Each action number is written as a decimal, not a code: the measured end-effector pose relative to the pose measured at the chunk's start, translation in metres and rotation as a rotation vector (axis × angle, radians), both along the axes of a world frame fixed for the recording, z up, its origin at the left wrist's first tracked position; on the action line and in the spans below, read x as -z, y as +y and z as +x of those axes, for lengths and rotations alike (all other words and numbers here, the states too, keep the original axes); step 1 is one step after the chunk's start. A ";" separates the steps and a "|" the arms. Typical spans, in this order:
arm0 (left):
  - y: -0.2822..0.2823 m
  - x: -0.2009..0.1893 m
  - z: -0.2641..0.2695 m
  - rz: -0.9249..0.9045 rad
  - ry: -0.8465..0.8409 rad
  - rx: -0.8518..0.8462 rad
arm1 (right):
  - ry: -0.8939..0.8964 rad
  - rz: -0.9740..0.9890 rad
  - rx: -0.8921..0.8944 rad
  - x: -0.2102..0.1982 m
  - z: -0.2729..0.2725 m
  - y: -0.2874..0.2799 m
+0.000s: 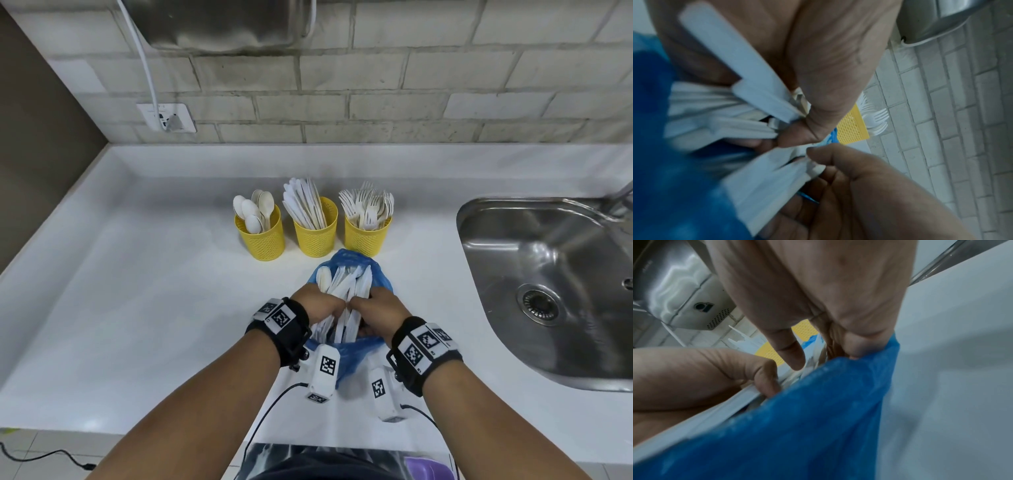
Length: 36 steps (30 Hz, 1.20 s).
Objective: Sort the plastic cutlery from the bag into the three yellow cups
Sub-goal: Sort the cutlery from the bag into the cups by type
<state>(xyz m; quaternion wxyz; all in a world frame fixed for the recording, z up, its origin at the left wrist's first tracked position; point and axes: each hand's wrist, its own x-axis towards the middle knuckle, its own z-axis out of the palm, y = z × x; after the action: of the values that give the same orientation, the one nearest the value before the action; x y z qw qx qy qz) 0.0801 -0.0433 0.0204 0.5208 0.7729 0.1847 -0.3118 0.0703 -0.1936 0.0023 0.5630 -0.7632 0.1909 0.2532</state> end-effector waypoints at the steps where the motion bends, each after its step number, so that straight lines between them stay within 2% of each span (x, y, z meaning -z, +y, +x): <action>1: -0.001 0.000 0.001 0.002 0.009 0.015 | 0.006 0.006 0.004 0.000 0.002 -0.001; 6: -0.012 0.004 0.003 -0.038 0.064 0.018 | 0.002 0.012 -0.008 -0.003 0.005 -0.001; 11: -0.014 0.038 0.017 0.063 0.054 0.047 | -0.012 -0.034 -0.005 -0.001 0.003 -0.009; 14: -0.020 0.012 0.010 0.133 0.026 0.098 | -0.061 -0.090 -0.014 0.000 0.003 -0.010; 16: -0.023 0.000 0.005 0.202 -0.012 0.141 | -0.139 -0.200 -0.098 -0.002 0.004 -0.009; 19: -0.026 0.007 0.007 0.303 -0.071 0.171 | -0.264 -0.434 -0.257 -0.008 0.001 -0.010; 21: -0.028 0.011 0.007 0.397 -0.108 0.206 | -0.315 -0.477 -0.304 -0.009 0.000 -0.010; 24: -0.031 0.015 0.007 0.532 -0.166 0.228 | -0.304 -0.616 -0.431 -0.010 0.000 -0.012; 26: -0.030 0.018 0.008 0.577 -0.179 0.221 | -0.265 -0.619 -0.445 -0.010 0.003 -0.013; 30: -0.021 0.018 0.011 0.571 -0.172 0.189 | -0.229 -0.586 -0.375 -0.011 0.007 -0.017; 36: -0.017 0.029 0.011 0.429 -0.153 0.124 | -0.215 -0.593 -0.345 -0.006 0.010 -0.014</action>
<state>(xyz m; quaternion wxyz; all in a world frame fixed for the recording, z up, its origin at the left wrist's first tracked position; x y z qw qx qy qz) 0.0913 -0.0605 -0.0088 0.3371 0.8970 0.1588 -0.2376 0.0802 -0.2074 0.0082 0.2830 -0.9366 0.0644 0.1964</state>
